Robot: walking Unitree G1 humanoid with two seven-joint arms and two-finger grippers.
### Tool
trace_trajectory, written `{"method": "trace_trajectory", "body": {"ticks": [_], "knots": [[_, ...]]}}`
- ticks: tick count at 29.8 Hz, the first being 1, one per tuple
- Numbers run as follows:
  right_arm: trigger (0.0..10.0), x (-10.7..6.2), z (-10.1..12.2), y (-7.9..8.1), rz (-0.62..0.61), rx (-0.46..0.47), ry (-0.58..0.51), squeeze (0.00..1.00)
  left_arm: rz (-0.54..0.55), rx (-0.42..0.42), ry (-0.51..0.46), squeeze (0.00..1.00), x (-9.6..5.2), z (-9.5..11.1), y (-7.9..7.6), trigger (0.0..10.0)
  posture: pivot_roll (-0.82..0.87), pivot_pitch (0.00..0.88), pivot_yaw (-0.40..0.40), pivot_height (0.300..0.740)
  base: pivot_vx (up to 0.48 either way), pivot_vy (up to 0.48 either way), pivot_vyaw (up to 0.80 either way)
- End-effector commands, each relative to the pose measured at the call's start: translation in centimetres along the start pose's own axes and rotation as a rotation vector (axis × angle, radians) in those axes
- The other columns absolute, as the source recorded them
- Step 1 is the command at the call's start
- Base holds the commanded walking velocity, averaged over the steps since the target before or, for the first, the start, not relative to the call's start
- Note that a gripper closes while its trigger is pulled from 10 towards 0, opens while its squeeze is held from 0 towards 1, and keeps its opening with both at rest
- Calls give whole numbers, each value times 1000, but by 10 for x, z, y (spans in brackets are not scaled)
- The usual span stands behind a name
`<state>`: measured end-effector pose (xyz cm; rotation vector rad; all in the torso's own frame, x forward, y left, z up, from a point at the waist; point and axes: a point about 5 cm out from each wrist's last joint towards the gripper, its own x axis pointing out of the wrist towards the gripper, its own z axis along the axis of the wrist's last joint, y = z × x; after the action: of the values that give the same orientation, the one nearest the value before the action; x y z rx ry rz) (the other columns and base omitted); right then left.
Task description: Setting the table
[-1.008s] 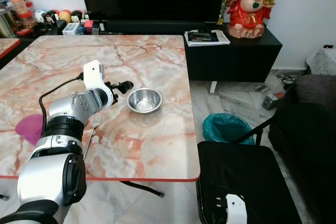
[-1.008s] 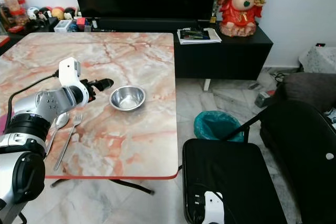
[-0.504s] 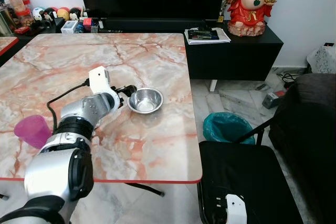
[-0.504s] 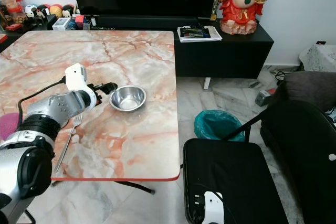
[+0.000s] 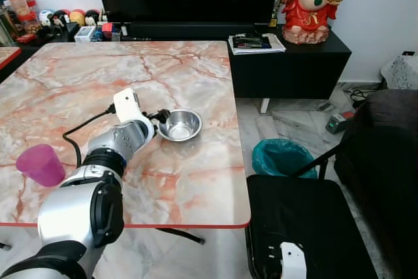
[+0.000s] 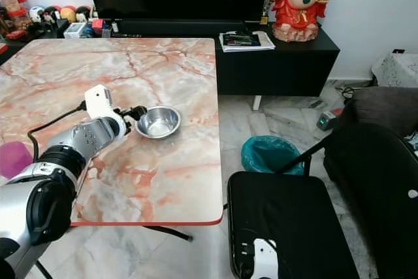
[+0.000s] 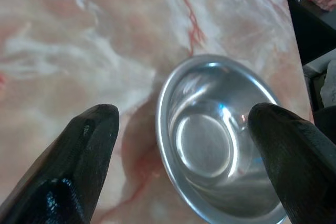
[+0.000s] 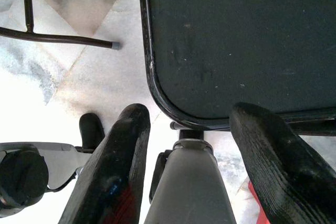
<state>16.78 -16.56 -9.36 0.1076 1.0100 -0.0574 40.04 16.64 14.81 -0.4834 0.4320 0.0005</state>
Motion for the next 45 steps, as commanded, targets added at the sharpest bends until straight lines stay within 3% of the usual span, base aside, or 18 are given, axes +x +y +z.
{"method": "trace_trajectory", "body": {"ticks": [1,22,41,42,43,45], "knots": [[10000,0,1,0,-2,13,-8,0,-2,-13,-16,0,1,5,-7,10000,-10,0,33,740,0,0,0],[10000,-2,-8,-1,-6,30,2,0,36,-36,-32,0,3,-3,-12,10000,-48,8,43,740,0,0,0],[10000,-4,-16,-4,-14,36,10,0,97,-48,-7,0,4,-14,-6,10000,-66,42,45,740,0,0,0],[10000,-4,-17,-4,-14,36,10,0,99,-46,-7,0,4,-14,-6,9216,-66,45,44,740,0,0,0],[10000,-4,-17,-4,-13,36,11,0,105,-41,-6,0,4,-15,-5,4706,-68,46,44,740,0,0,0],[10000,-4,-18,-4,-13,35,11,0,110,-42,-3,0,4,-17,-5,4471,-70,50,44,740,0,0,0]]}}
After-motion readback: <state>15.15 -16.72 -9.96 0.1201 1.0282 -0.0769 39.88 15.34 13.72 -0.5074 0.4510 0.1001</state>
